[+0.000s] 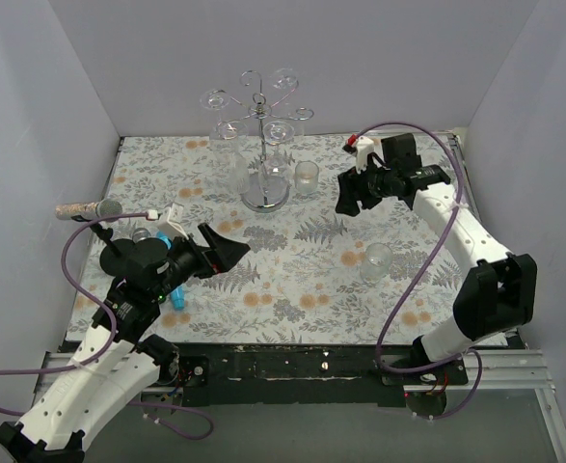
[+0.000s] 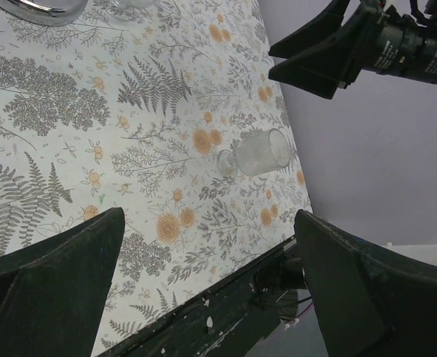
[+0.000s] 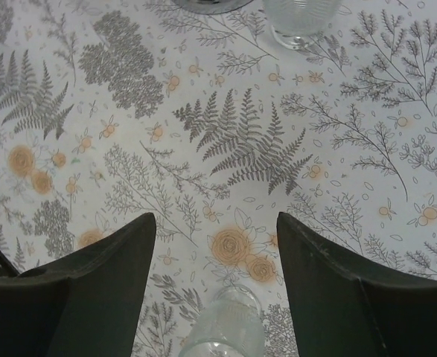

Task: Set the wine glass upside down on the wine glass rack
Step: Pick up the wine glass at the center of the board.

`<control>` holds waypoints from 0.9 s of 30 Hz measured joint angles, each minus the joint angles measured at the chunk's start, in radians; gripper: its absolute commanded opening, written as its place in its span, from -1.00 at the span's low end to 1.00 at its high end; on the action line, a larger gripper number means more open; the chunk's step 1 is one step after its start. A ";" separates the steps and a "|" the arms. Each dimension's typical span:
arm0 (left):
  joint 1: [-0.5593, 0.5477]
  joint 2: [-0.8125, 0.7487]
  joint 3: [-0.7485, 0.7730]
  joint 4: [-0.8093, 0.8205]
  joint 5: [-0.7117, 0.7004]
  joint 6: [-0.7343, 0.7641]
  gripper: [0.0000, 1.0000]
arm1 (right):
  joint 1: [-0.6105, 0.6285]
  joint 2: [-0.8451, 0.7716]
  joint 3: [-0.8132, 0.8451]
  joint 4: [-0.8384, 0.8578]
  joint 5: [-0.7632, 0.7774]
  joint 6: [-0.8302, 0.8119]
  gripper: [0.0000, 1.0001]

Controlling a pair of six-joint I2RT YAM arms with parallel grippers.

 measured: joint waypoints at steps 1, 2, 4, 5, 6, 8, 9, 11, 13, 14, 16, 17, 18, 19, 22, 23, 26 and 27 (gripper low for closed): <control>0.000 -0.003 -0.002 0.000 0.000 0.000 0.96 | 0.000 0.014 0.000 0.018 0.017 0.038 0.46; 0.000 -0.006 -0.005 -0.001 0.000 0.000 0.96 | 0.000 0.032 0.008 0.031 0.032 0.077 0.45; 0.000 -0.006 -0.006 -0.004 0.000 -0.001 0.96 | -0.001 0.080 0.043 0.056 0.063 0.160 0.45; 0.000 -0.005 -0.006 -0.006 -0.001 0.000 0.96 | -0.001 0.111 0.073 0.065 0.079 0.200 0.41; 0.000 -0.003 -0.006 -0.010 -0.002 0.000 0.96 | 0.000 0.145 0.108 0.076 0.090 0.235 0.35; 0.000 -0.003 -0.006 -0.023 -0.007 -0.001 0.96 | 0.000 0.214 0.178 0.107 0.104 0.292 0.17; 0.000 -0.005 -0.006 -0.029 -0.010 -0.003 0.96 | 0.000 0.246 0.208 0.123 0.106 0.316 0.11; 0.000 -0.008 -0.006 -0.038 -0.016 -0.005 0.96 | 0.000 0.311 0.271 0.141 0.108 0.352 0.01; 0.000 -0.013 -0.006 -0.047 -0.022 -0.011 0.96 | 0.000 0.378 0.344 0.141 0.109 0.372 -0.01; 0.000 -0.014 -0.006 -0.052 -0.026 -0.014 0.96 | 0.000 0.417 0.387 0.141 0.110 0.380 -0.01; 0.000 -0.016 -0.006 -0.058 -0.034 -0.019 0.96 | 0.000 0.488 0.460 0.141 0.113 0.391 -0.01; 0.000 -0.015 -0.006 -0.060 -0.036 -0.021 0.96 | 0.000 0.516 0.486 0.141 0.115 0.393 -0.02; 0.000 -0.015 -0.006 -0.062 -0.038 -0.022 0.96 | 0.000 0.539 0.504 0.140 0.117 0.396 -0.02; 0.000 -0.015 -0.006 -0.063 -0.040 -0.023 0.96 | 0.001 0.558 0.519 0.138 0.121 0.397 -0.02; 0.000 -0.010 -0.005 -0.064 -0.046 -0.026 0.96 | 0.005 0.602 0.549 0.135 0.133 0.399 -0.02; 0.000 -0.007 -0.005 -0.064 -0.048 -0.026 0.96 | 0.007 0.612 0.557 0.135 0.137 0.399 -0.02; 0.000 0.005 -0.005 -0.064 -0.051 -0.029 0.96 | 0.019 0.640 0.584 0.133 0.158 0.399 -0.03; 0.000 0.009 -0.005 -0.064 -0.052 -0.029 0.96 | 0.024 0.651 0.595 0.133 0.166 0.399 -0.04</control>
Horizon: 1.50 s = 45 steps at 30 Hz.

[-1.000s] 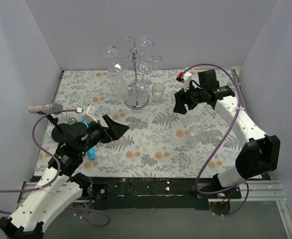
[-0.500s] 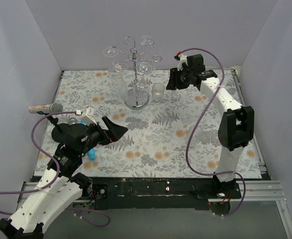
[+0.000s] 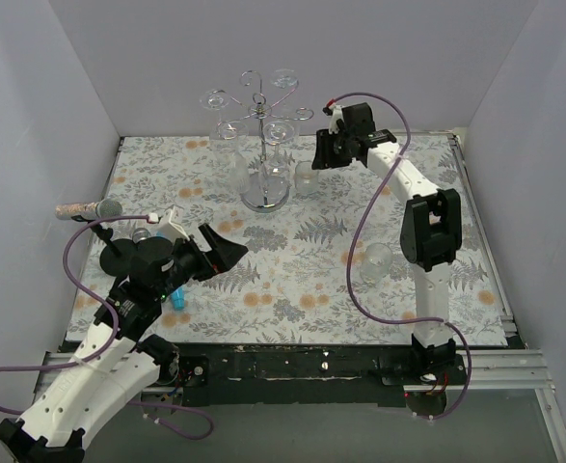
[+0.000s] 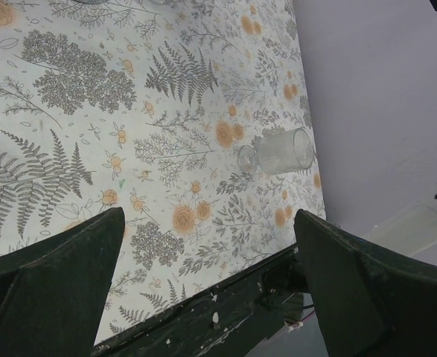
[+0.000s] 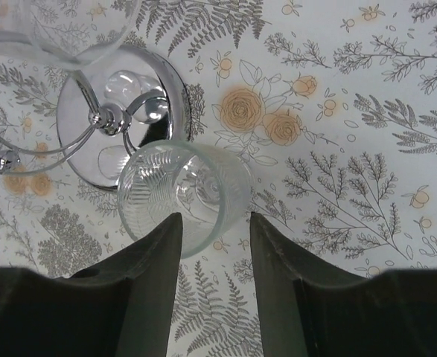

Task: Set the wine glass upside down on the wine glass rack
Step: Pick up the wine glass at the center of the board.

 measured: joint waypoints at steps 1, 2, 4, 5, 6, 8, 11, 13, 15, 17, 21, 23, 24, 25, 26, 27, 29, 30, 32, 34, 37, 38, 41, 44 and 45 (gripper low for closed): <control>0.000 0.002 0.000 0.000 0.000 0.000 0.96 | 0.007 0.010 0.014 -0.001 0.012 -0.002 -0.05; 0.000 0.006 0.000 -0.001 -0.002 0.000 0.96 | 0.014 0.023 0.031 -0.003 0.026 -0.004 -0.06; 0.000 0.008 0.002 -0.005 -0.004 0.000 0.96 | 0.026 0.048 0.067 -0.003 0.058 -0.010 -0.14; 0.000 0.008 0.003 -0.010 -0.005 0.000 0.96 | 0.031 0.058 0.079 -0.003 0.076 -0.012 -0.15; 0.000 0.008 0.005 -0.014 -0.008 0.000 0.96 | 0.037 0.066 0.085 -0.003 0.090 -0.016 -0.19; 0.000 0.006 0.007 -0.018 -0.011 0.000 0.96 | 0.045 0.072 0.087 -0.005 0.117 -0.026 -0.24; 0.000 0.000 0.008 -0.019 -0.011 0.000 0.96 | 0.051 0.074 0.087 -0.020 0.154 -0.041 -0.37; 0.000 -0.001 0.009 -0.019 -0.011 0.000 0.96 | 0.051 0.074 0.087 -0.023 0.171 -0.050 -0.45; 0.000 -0.001 0.010 -0.019 -0.011 0.000 0.96 | 0.053 0.074 0.087 -0.023 0.183 -0.061 -0.48; 0.000 -0.003 0.011 -0.020 -0.011 0.000 0.96 | 0.056 0.074 0.087 -0.022 0.201 -0.072 -0.56; 0.000 -0.012 0.012 -0.024 -0.013 0.000 0.96 | 0.065 0.074 0.087 -0.022 0.225 -0.095 -0.82; 0.000 -0.018 0.013 -0.029 -0.014 0.000 0.96 | 0.069 0.074 0.086 -0.021 0.236 -0.109 -0.94; 0.000 -0.021 0.013 -0.031 -0.015 0.000 0.96 | 0.070 0.074 0.086 -0.022 0.238 -0.113 -0.97; 0.000 -0.025 0.013 -0.035 -0.016 0.000 0.96 | 0.072 0.074 0.084 -0.019 0.243 -0.116 -0.97; 0.000 -0.029 0.013 -0.039 -0.018 -0.001 0.96 | 0.074 0.070 0.079 -0.018 0.249 -0.126 -0.97; 0.000 -0.035 0.013 -0.043 -0.019 -0.001 0.96 | 0.074 0.064 0.069 -0.013 0.251 -0.133 -0.97; 0.000 -0.045 0.013 -0.048 -0.023 -0.001 0.96 | 0.074 0.034 0.020 0.007 0.254 -0.144 -0.97; 0.000 -0.049 0.013 -0.050 -0.025 -0.001 0.96 | 0.074 0.015 -0.007 0.013 0.255 -0.148 -0.97; 0.000 -0.059 0.013 -0.053 -0.027 -0.001 0.96 | 0.074 -0.031 -0.070 0.022 0.254 -0.158 -0.97; 0.000 -0.063 0.013 -0.053 -0.027 -0.001 0.96 | 0.074 -0.088 -0.146 0.019 0.251 -0.169 -0.97; 0.000 -0.064 0.013 -0.052 -0.026 -0.001 0.96 | 0.074 -0.178 -0.249 0.018 0.229 -0.174 -0.97; 0.000 -0.064 0.013 -0.051 -0.026 -0.001 0.96 | 0.074 -0.212 -0.283 0.018 0.217 -0.175 -0.97; 0.000 -0.065 0.013 -0.044 -0.024 -0.002 0.96 | 0.074 -0.320 -0.376 0.030 0.166 -0.175 -0.97; 0.000 -0.070 0.009 -0.033 -0.015 -0.008 0.96 | 0.074 -0.423 -0.460 0.051 0.109 -0.168 -0.97; 0.000 -0.074 0.005 -0.029 -0.010 -0.010 0.96 | 0.074 -0.453 -0.486 0.057 0.090 -0.166 -0.97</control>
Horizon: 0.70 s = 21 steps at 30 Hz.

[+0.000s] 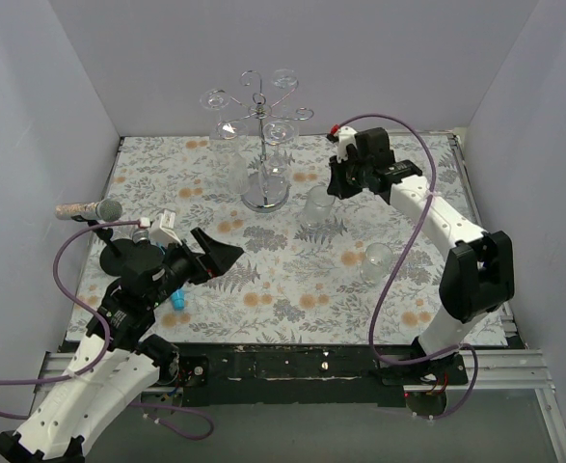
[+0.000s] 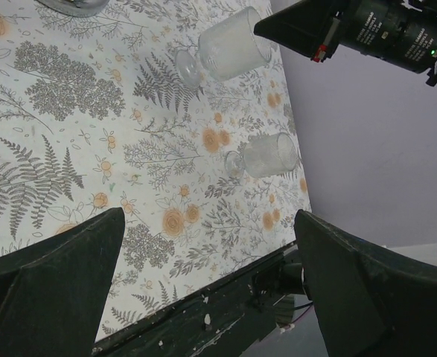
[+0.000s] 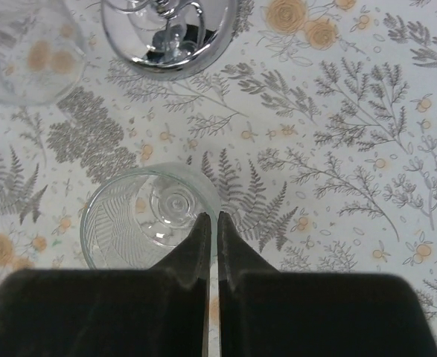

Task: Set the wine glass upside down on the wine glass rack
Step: Pick up the wine glass at the center of the board.

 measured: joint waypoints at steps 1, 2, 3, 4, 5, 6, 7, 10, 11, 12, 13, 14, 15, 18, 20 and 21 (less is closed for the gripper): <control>0.000 -0.003 -0.006 0.008 0.004 -0.002 0.96 | 0.000 -0.026 -0.023 0.004 -0.019 0.001 -0.97; 0.000 -0.005 -0.013 0.014 0.007 -0.006 0.96 | 0.000 -0.048 -0.045 0.007 -0.036 0.002 -0.97; 0.000 -0.006 -0.021 0.019 0.011 -0.010 0.96 | 0.000 -0.067 -0.066 0.013 -0.053 0.002 -0.97; 0.000 -0.007 -0.029 0.026 0.016 -0.013 0.96 | 0.000 -0.083 -0.086 0.017 -0.069 0.003 -0.97; 0.000 -0.007 -0.039 0.034 0.021 -0.018 0.96 | 0.000 -0.096 -0.106 0.022 -0.085 0.004 -0.97; 0.000 -0.007 -0.047 0.040 0.027 -0.022 0.96 | 0.000 -0.106 -0.124 0.027 -0.097 0.006 -0.97; 0.000 -0.006 -0.054 0.045 0.034 -0.027 0.96 | 0.000 -0.117 -0.145 0.032 -0.110 0.010 -0.97; 0.000 -0.007 -0.072 0.065 0.050 -0.042 0.96 | 0.000 -0.150 -0.204 0.036 -0.143 0.023 -0.97; 0.000 -0.007 -0.077 0.073 0.056 -0.047 0.96 | 0.000 -0.158 -0.216 0.036 -0.151 0.025 -0.97; 0.000 -0.006 -0.083 0.079 0.062 -0.054 0.96 | 0.000 -0.166 -0.228 0.035 -0.160 0.027 -0.97; 0.000 -0.006 -0.092 0.094 0.069 -0.060 0.96 | 0.000 -0.175 -0.238 0.036 -0.168 0.029 -0.97; 0.000 -0.006 -0.102 0.106 0.078 -0.069 0.96 | 0.000 -0.185 -0.248 0.039 -0.177 0.031 -0.97; 0.000 -0.006 -0.114 0.118 0.086 -0.076 0.96 | 0.000 -0.193 -0.254 0.039 -0.185 0.032 -0.97; 0.000 -0.006 -0.151 0.151 0.109 -0.103 0.96 | 0.000 -0.216 -0.263 0.043 -0.208 0.034 -0.97; 0.000 -0.006 -0.177 0.177 0.122 -0.122 0.96 | 0.000 -0.229 -0.264 0.048 -0.224 0.036 -0.97; 0.000 -0.006 -0.191 0.187 0.129 -0.133 0.96 | 0.000 -0.234 -0.266 0.051 -0.231 0.038 -0.97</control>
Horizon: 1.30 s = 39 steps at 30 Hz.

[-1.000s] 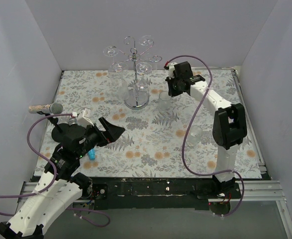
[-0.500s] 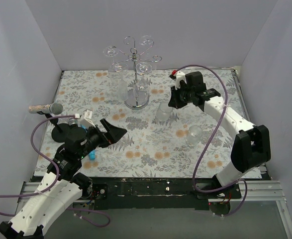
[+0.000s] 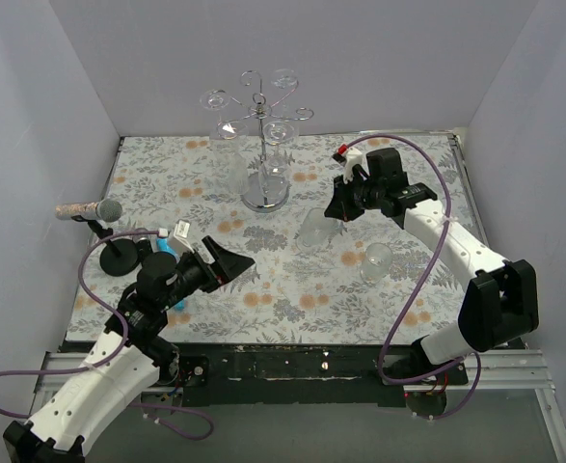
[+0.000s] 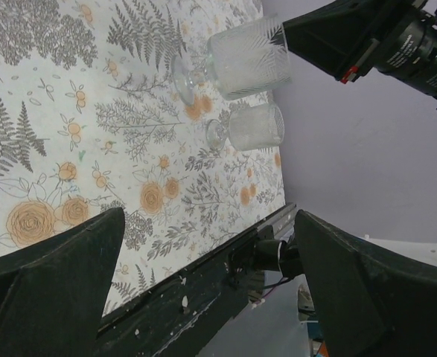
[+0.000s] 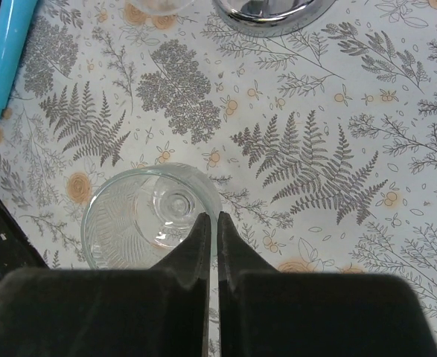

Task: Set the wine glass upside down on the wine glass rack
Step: Pick up the wine glass at the center of the board, then turn the wine glass upside down at the wine rack.

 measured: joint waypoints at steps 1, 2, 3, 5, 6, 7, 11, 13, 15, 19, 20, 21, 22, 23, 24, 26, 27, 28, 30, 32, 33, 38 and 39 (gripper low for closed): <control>0.000 0.000 -0.014 0.010 0.006 -0.009 0.96 | 0.000 -0.004 -0.001 0.003 -0.006 0.002 -0.97; 0.000 0.001 -0.026 0.019 0.012 -0.019 0.96 | 0.000 -0.006 -0.002 0.004 -0.011 0.004 -0.97; 0.000 0.001 -0.036 0.029 0.016 -0.027 0.96 | 0.000 -0.009 -0.005 0.006 -0.017 0.007 -0.97; 0.000 0.002 -0.060 0.051 0.029 -0.045 0.96 | 0.000 -0.015 -0.017 0.014 -0.029 0.013 -0.97; 0.000 0.003 -0.069 0.061 0.035 -0.054 0.96 | 0.000 -0.016 -0.021 0.013 -0.034 0.014 -0.97; 0.000 0.004 -0.079 0.072 0.040 -0.061 0.96 | 0.000 -0.016 -0.025 0.014 -0.039 0.016 -0.97; 0.000 0.013 -0.110 0.117 0.060 -0.089 0.96 | 0.000 -0.016 -0.032 0.014 -0.055 0.019 -0.97; 0.000 0.020 -0.128 0.145 0.069 -0.103 0.96 | 0.000 -0.017 -0.032 0.018 -0.060 0.020 -0.97; 0.000 0.026 -0.144 0.166 0.077 -0.113 0.96 | 0.000 -0.021 -0.033 0.020 -0.064 0.022 -0.97; 0.000 0.041 -0.171 0.204 0.091 -0.133 0.96 | 0.000 -0.029 -0.034 0.024 -0.078 0.025 -0.97; 0.000 0.045 -0.177 0.218 0.094 -0.139 0.96 | 0.000 -0.029 -0.034 0.026 -0.080 0.027 -0.97; 0.000 0.049 -0.183 0.228 0.099 -0.143 0.96 | 0.000 -0.029 -0.034 0.028 -0.082 0.029 -0.97; 0.000 0.052 -0.187 0.237 0.102 -0.146 0.96 | 0.000 -0.029 -0.034 0.028 -0.084 0.031 -0.97; 0.000 0.058 -0.197 0.258 0.107 -0.151 0.96 | 0.000 -0.029 -0.034 0.028 -0.086 0.033 -0.97; 0.000 0.062 -0.202 0.268 0.110 -0.154 0.96 | 0.000 -0.029 -0.034 0.028 -0.089 0.035 -0.97; 0.000 0.073 -0.215 0.293 0.116 -0.162 0.96 | 0.000 -0.031 -0.035 0.027 -0.093 0.040 -0.97; 0.000 0.080 -0.220 0.304 0.120 -0.166 0.96 | 0.000 -0.031 -0.035 0.028 -0.096 0.041 -0.97; 0.000 0.087 -0.225 0.317 0.123 -0.168 0.96 | 0.000 -0.032 -0.035 0.028 -0.098 0.042 -0.97; 0.000 0.101 -0.230 0.335 0.129 -0.173 0.96 | 0.000 -0.036 -0.036 0.028 -0.103 0.043 -0.97; 0.000 0.119 -0.232 0.358 0.137 -0.180 0.96 | 0.000 -0.040 -0.037 0.028 -0.106 0.046 -0.97; 0.000 0.128 -0.232 0.371 0.140 -0.183 0.96 | 0.000 -0.042 -0.037 0.028 -0.108 0.046 -0.97; 0.000 0.172 -0.237 0.439 0.153 -0.195 0.96 | 0.000 -0.044 -0.042 0.031 -0.120 0.054 -0.97; 0.000 0.184 -0.240 0.454 0.156 -0.198 0.96 | 0.000 -0.044 -0.042 0.031 -0.123 0.057 -0.97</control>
